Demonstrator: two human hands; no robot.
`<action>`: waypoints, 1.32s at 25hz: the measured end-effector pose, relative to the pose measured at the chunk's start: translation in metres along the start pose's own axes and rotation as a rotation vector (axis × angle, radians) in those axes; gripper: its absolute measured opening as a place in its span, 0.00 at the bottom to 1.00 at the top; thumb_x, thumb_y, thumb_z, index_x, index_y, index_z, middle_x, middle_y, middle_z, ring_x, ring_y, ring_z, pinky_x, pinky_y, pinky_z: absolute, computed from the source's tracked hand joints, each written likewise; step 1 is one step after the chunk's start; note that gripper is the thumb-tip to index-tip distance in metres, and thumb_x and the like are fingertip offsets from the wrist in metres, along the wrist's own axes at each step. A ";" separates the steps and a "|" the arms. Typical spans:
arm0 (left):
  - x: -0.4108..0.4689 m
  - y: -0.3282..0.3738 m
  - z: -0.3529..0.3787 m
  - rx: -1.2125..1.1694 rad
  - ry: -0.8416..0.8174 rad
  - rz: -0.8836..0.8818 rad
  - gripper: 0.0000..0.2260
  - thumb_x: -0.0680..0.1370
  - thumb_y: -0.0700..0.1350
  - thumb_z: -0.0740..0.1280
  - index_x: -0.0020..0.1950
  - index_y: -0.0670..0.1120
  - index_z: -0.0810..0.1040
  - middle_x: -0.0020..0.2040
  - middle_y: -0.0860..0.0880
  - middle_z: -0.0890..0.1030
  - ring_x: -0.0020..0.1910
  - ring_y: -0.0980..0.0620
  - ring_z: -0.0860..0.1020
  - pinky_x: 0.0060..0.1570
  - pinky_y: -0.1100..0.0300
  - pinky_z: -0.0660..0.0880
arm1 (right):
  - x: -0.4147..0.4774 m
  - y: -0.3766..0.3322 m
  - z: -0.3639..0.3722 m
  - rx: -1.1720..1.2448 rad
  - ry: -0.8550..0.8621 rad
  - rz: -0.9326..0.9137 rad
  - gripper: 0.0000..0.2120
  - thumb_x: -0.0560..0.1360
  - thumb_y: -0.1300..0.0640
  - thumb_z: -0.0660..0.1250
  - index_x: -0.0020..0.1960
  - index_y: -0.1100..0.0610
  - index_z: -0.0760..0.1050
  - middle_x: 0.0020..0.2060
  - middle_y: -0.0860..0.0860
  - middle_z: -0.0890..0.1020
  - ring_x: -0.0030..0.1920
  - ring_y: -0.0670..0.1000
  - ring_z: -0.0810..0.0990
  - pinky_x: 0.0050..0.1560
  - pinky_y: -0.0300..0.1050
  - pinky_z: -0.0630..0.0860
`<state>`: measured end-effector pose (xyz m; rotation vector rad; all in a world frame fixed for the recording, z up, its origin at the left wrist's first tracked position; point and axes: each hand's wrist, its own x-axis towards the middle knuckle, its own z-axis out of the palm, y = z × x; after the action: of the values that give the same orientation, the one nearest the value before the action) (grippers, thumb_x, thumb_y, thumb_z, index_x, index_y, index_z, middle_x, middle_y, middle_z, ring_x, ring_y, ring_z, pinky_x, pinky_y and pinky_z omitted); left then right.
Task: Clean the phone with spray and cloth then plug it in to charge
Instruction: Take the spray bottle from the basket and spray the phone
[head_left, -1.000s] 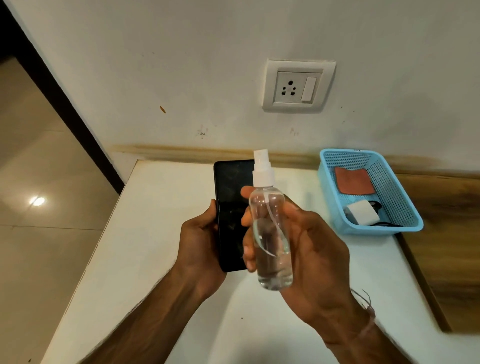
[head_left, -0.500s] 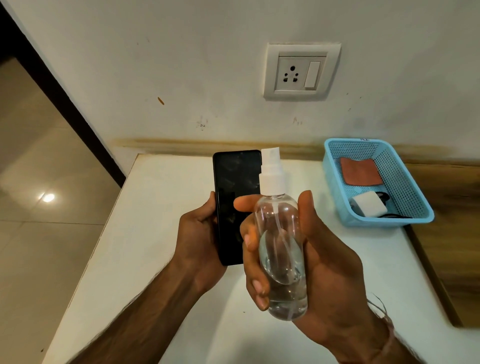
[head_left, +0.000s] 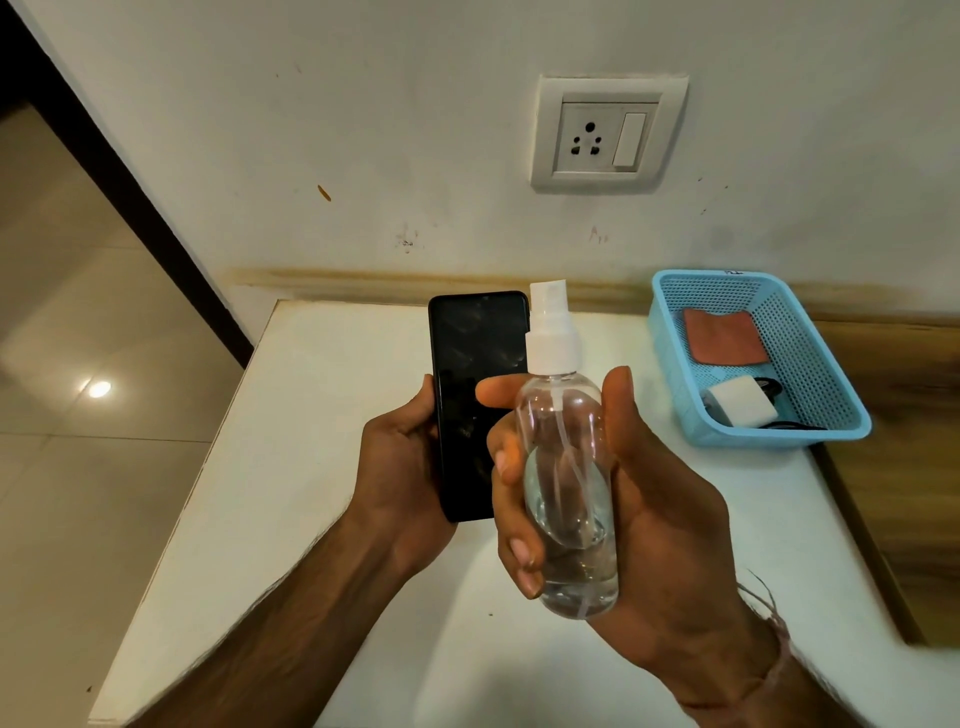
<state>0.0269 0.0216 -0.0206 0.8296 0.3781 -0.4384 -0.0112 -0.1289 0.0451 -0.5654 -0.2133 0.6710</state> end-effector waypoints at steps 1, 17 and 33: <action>0.001 -0.001 0.000 -0.005 0.004 0.003 0.21 0.84 0.59 0.55 0.57 0.46 0.81 0.34 0.48 0.83 0.37 0.48 0.84 0.42 0.51 0.81 | 0.000 0.000 0.000 -0.006 0.005 -0.008 0.29 0.71 0.39 0.67 0.58 0.62 0.75 0.42 0.56 0.80 0.33 0.52 0.81 0.34 0.44 0.78; 0.000 0.002 0.006 -0.033 0.078 0.026 0.21 0.83 0.58 0.58 0.64 0.48 0.82 0.61 0.44 0.84 0.58 0.41 0.84 0.56 0.45 0.81 | 0.020 -0.009 -0.051 -1.817 0.704 -0.574 0.30 0.78 0.51 0.65 0.75 0.42 0.55 0.59 0.49 0.75 0.46 0.49 0.77 0.41 0.25 0.72; 0.006 -0.005 0.004 0.011 0.076 0.069 0.21 0.82 0.60 0.57 0.58 0.50 0.86 0.57 0.44 0.85 0.54 0.41 0.84 0.57 0.45 0.80 | 0.029 0.003 -0.052 -1.782 0.774 -0.671 0.23 0.77 0.53 0.66 0.69 0.47 0.62 0.49 0.51 0.79 0.33 0.42 0.73 0.38 0.36 0.80</action>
<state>0.0302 0.0140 -0.0237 0.8691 0.4168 -0.3456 0.0289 -0.1305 0.0004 -2.2532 -0.2038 -0.6325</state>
